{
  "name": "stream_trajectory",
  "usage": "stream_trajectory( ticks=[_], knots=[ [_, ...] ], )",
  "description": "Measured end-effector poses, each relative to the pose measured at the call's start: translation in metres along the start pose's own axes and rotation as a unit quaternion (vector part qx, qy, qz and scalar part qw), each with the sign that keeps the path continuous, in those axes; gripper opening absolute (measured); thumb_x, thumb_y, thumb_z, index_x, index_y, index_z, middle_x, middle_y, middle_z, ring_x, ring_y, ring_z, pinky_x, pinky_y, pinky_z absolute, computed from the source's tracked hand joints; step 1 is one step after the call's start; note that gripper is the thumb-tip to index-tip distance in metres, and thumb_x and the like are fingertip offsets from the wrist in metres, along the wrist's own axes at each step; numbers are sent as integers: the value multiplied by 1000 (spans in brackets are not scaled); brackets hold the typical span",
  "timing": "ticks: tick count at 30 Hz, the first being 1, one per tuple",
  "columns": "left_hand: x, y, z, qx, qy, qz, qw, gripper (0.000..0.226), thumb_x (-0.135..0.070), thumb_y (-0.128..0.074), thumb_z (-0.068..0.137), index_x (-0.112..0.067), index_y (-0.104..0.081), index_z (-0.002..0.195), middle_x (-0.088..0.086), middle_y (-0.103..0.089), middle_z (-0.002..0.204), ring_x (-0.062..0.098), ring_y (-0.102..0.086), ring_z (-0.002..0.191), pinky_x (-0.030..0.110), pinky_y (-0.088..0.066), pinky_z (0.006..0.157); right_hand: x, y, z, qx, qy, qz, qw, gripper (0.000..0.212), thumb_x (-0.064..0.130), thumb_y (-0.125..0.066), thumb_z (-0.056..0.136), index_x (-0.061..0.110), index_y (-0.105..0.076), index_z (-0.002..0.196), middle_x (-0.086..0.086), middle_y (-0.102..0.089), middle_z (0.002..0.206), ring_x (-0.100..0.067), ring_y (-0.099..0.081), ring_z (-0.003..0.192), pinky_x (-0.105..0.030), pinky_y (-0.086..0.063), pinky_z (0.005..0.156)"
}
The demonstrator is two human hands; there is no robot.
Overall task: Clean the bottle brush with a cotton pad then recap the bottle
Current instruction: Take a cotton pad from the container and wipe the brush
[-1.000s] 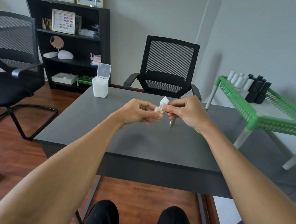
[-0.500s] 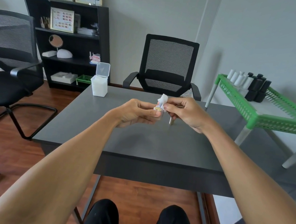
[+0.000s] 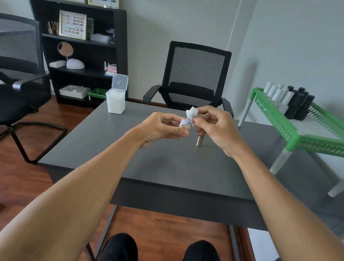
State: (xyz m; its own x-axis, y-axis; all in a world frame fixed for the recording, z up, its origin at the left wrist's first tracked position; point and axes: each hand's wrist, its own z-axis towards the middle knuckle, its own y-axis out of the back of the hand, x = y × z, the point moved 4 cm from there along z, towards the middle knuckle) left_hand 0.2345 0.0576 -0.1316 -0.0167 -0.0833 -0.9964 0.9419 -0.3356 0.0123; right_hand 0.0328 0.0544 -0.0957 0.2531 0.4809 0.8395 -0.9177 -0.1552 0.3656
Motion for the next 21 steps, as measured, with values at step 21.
stream_trajectory(
  ticks=[21],
  knots=[
    [3,1,-8,73,94,-36,992,27,-13,-83,80,-14,-87,106,8,-81,107,21,-78,97,34,-64,89,6,4,-1,187,-40,-3,982,32,13,-77,100,40,-82,114,-6,-81,108,-40,-72,103,-48,-60,101]
  ],
)
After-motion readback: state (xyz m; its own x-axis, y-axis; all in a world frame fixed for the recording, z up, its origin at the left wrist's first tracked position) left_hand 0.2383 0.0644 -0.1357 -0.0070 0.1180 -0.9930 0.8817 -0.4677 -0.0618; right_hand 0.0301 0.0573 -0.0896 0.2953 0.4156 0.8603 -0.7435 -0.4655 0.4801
